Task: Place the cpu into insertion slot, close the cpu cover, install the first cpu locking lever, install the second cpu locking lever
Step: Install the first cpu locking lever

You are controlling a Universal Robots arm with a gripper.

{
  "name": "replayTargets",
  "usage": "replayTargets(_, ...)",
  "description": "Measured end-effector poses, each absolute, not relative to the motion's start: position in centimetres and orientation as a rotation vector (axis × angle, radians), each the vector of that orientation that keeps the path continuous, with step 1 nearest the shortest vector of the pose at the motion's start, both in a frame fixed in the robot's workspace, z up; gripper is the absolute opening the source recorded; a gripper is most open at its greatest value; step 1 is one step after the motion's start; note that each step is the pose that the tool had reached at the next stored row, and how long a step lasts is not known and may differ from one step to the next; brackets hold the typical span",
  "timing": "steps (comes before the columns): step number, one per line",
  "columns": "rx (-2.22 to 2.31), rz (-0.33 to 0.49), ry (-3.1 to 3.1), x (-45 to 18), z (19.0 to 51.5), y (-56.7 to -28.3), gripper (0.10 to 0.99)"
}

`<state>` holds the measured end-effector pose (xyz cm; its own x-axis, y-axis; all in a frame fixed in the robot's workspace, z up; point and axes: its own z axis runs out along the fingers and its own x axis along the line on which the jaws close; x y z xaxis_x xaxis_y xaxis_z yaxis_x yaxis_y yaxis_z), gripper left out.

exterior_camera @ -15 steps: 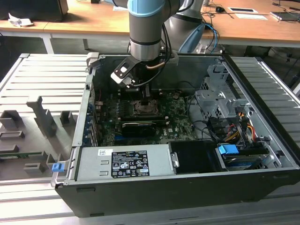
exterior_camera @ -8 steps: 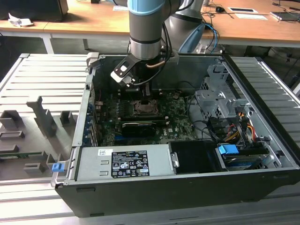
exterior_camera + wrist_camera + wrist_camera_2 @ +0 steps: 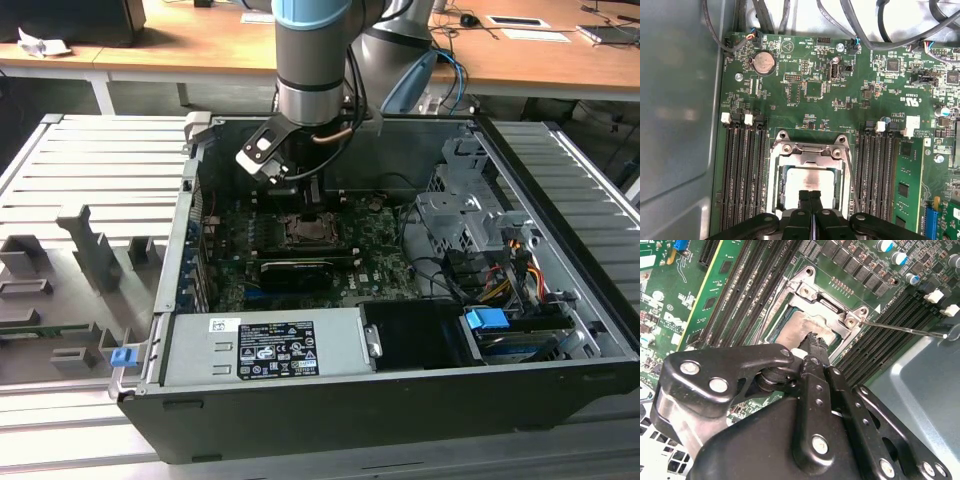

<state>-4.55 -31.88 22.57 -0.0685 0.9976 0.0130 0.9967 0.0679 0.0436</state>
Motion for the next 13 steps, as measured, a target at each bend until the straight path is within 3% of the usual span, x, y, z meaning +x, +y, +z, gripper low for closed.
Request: replayTargets(13,2.130,0.064,2.281,-4.55,23.23,-31.88,0.106)
